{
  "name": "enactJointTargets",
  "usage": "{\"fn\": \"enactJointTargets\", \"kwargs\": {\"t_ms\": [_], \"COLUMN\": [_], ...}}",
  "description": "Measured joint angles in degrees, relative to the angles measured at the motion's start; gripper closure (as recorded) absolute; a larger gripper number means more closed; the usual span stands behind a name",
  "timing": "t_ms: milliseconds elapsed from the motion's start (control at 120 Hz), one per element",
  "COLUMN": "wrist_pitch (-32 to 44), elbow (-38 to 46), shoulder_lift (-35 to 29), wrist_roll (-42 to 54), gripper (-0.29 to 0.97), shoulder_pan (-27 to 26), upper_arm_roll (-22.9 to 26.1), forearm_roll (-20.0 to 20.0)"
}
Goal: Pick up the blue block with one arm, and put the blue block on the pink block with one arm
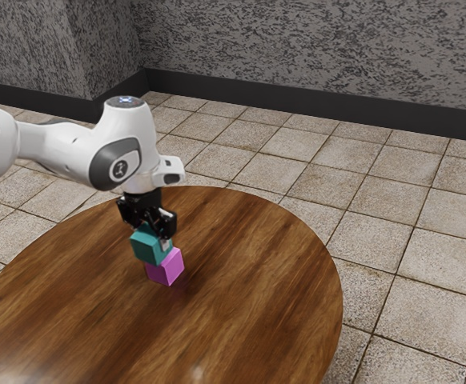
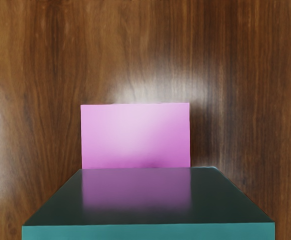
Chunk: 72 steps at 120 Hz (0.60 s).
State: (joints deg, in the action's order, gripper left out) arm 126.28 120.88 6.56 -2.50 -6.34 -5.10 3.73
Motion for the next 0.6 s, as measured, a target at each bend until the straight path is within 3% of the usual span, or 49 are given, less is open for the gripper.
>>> {"fn": "enactJointTargets", "kwargs": {"t_ms": [600], "wrist_pitch": [-1.72], "elbow": [-4.10], "shoulder_lift": [4.31], "wrist_roll": [0.26], "gripper": [0.31], "shoulder_pan": [0.09], "upper_arm_roll": [-0.52], "forearm_roll": [-0.02]}}
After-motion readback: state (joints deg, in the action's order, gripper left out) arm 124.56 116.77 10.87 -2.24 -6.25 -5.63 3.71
